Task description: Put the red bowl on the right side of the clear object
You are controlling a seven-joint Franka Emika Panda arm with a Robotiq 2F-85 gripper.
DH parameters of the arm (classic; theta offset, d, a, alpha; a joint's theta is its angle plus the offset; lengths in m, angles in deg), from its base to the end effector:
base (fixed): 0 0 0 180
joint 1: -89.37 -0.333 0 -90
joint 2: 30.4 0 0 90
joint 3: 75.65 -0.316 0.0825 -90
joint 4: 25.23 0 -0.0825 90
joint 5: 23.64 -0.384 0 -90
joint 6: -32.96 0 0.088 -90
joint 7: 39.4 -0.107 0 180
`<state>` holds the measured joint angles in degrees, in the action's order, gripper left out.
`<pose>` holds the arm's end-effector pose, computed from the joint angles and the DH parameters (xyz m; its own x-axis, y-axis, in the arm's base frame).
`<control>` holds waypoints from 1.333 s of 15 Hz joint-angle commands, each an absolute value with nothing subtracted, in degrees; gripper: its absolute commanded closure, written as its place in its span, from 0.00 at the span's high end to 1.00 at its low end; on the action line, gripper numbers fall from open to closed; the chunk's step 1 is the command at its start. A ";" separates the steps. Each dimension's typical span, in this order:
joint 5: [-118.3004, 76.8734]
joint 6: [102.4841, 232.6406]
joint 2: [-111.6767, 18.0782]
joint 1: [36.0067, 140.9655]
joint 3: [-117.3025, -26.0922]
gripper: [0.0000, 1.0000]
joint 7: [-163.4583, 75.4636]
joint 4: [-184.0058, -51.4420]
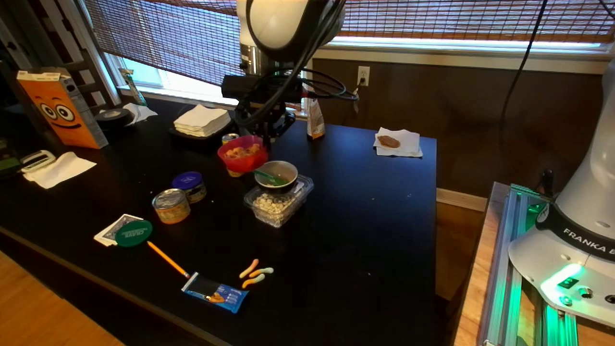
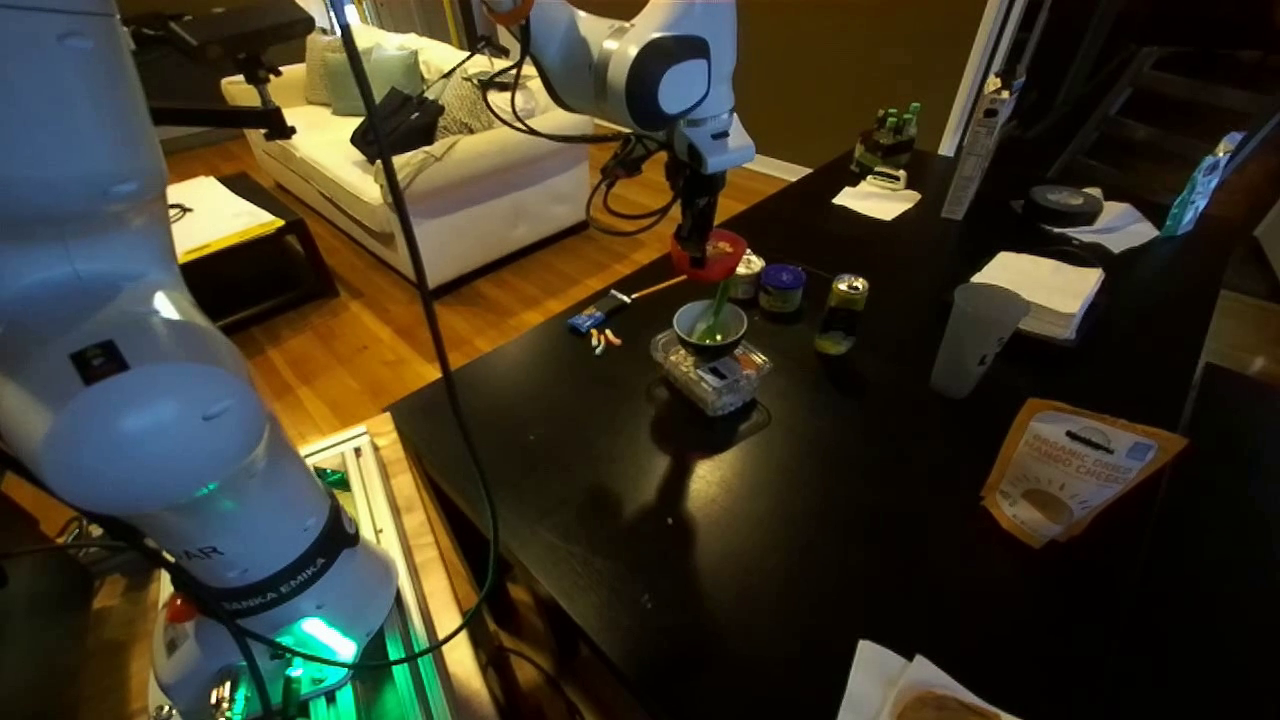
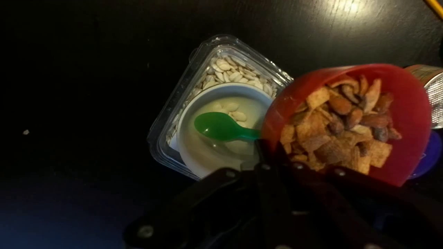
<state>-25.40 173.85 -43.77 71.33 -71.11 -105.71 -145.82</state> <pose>0.5708 0.1380 0.3190 0.5862 -0.8089 0.0453 -0.8015 -0.5872 -0.1128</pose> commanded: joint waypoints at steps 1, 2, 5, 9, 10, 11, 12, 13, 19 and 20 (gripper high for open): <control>-19.62 173.55 -44.03 72.76 -72.96 0.01 -109.10 -145.15; -17.28 173.62 -44.06 72.74 -72.71 0.01 -110.40 -145.09; -12.51 173.62 -43.78 73.47 -72.17 0.01 -113.64 -145.32; -15.70 173.41 -43.35 77.18 -72.81 0.01 -113.09 -145.93; -16.90 173.33 -43.68 78.24 -72.67 0.01 -113.17 -145.87; -18.03 173.40 -44.01 79.37 -72.49 0.01 -113.16 -145.95; -18.46 173.70 -44.31 80.21 -72.11 0.01 -113.81 -146.03; -19.23 174.33 -44.73 81.20 -71.82 0.01 -114.11 -146.15; -24.99 181.90 -49.34 86.46 -71.11 0.01 -111.84 -147.27; -25.79 183.87 -50.44 87.03 -71.02 0.01 -111.21 -147.44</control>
